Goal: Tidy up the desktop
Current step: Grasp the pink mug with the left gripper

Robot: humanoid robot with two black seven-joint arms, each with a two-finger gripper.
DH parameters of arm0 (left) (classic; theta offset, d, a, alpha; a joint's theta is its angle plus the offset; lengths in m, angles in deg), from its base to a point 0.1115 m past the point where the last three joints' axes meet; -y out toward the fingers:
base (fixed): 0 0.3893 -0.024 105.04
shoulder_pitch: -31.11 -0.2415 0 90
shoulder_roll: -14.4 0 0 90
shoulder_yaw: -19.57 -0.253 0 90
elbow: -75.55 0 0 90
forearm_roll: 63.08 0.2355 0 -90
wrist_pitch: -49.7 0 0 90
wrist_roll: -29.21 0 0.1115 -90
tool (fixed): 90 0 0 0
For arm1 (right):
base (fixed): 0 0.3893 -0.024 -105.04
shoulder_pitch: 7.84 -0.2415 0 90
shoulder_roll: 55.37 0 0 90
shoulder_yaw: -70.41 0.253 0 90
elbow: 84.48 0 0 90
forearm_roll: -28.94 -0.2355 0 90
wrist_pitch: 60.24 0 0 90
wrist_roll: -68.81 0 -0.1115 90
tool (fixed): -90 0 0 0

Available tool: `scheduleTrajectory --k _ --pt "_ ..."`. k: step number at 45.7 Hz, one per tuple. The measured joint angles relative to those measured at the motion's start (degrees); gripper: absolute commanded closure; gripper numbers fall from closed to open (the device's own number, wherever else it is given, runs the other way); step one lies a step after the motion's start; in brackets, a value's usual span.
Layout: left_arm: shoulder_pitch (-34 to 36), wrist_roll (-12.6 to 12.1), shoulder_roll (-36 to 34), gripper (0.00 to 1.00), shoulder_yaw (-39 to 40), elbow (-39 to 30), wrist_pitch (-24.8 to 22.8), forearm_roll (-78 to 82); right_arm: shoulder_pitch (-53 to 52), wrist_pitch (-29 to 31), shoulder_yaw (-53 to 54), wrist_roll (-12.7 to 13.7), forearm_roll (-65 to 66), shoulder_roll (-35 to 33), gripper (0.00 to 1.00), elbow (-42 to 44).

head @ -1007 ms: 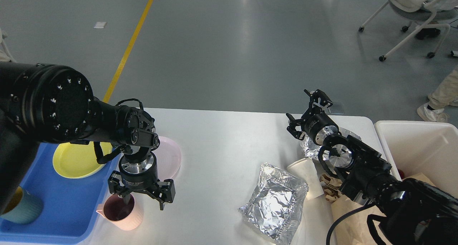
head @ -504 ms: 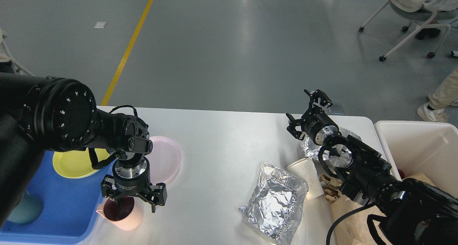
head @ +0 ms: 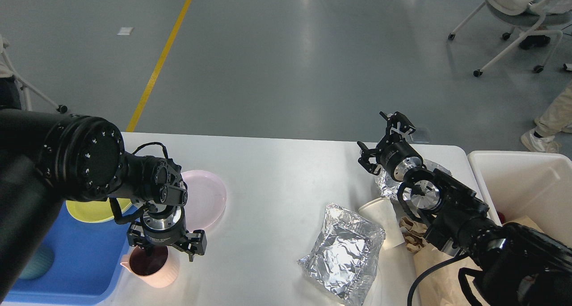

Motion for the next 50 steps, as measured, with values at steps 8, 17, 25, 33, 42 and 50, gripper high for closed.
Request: scheduleTrajectory --k 8,17,25,33,42,50 --pt "-0.2 0.1 0.0 0.04 0.5 0.0 -0.7 0.1 0.0 0.0 0.0 0.0 0.0 0.0 0.00 0.0" --pt "-0.5 0.2 0.0 0.13 0.7 0.0 -0.7 0.1 0.0 0.0 0.0 0.0 0.0 0.0 0.00 0.0" --pt "-0.6 0.3 0.0 0.37 0.8 -0.1 -1.9 0.1 0.0 0.0 0.0 0.0 0.0 0.0 0.00 0.0" --pt "-0.6 0.3 0.0 0.65 1.4 -0.1 -6.3 0.1 0.0 0.0 0.0 0.0 0.0 0.0 0.00 0.0" --pt "-0.7 0.3 0.0 0.86 2.0 -0.1 -10.0 0.1 0.0 0.0 0.0 0.0 0.0 0.0 0.00 0.0" --pt "-0.7 0.3 0.0 0.97 2.0 -0.1 -11.2 0.1 0.0 0.0 0.0 0.0 0.0 0.0 0.00 0.0"
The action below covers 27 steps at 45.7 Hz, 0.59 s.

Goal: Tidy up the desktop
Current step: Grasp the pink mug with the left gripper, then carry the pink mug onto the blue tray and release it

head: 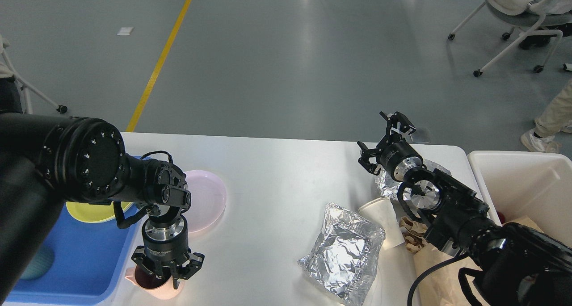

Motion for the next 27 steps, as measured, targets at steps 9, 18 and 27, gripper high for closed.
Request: scheduleTrajectory --k 9,18,27 --pt "0.1 0.0 0.0 1.00 0.0 0.0 -2.2 0.0 0.0 0.0 0.0 0.0 0.0 0.0 0.00 0.0" --pt "0.4 0.0 -0.1 1.00 -0.1 0.0 -4.5 0.0 0.0 0.0 0.0 0.0 0.0 0.0 0.00 0.0" --pt "1.8 0.0 -0.2 1.00 -0.3 0.0 -8.2 0.0 0.0 0.0 0.0 0.0 0.0 0.1 0.00 0.0"
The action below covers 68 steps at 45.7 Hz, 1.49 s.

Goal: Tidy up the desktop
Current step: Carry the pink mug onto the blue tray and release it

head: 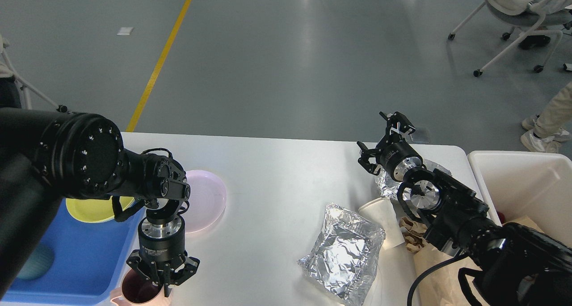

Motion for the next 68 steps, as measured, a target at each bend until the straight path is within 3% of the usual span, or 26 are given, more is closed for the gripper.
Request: scheduleTrajectory --k 7,22,31,48,68 --pt "4.4 0.0 -0.7 1.00 -0.3 -0.2 -4.1 0.0 0.0 0.0 0.0 0.0 0.0 0.0 0.00 0.0" --pt "15.4 0.3 -3.4 1.00 -3.3 -1.1 -4.4 0.0 0.0 0.0 0.0 0.0 0.0 0.0 0.00 0.0" --pt "16.5 0.6 -5.2 1.00 -5.4 -1.2 -4.4 0.1 0.0 0.0 0.0 0.0 0.0 0.0 0.00 0.0" --pt "10.2 0.8 -9.6 1.00 -8.7 0.0 -4.4 0.1 0.0 0.0 0.0 0.0 0.0 0.0 0.00 0.0" --pt "-2.5 0.2 -12.8 1.00 -9.1 13.4 -4.4 0.3 0.0 0.0 0.0 0.0 0.0 0.0 0.00 0.0"
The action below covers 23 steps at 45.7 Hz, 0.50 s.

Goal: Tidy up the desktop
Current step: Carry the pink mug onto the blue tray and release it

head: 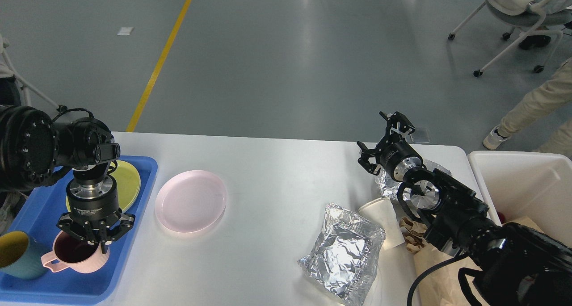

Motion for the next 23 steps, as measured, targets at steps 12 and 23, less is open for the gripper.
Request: scheduleTrajectory --k 12,23 --pt "-5.1 0.0 1.0 1.00 0.7 3.8 0.0 0.0 0.0 0.0 0.0 0.0 0.0 -0.1 0.00 0.0" --pt "-9.1 0.0 1.6 1.00 0.3 6.1 0.0 0.0 0.0 0.0 0.0 0.0 0.0 0.0 0.00 0.0"
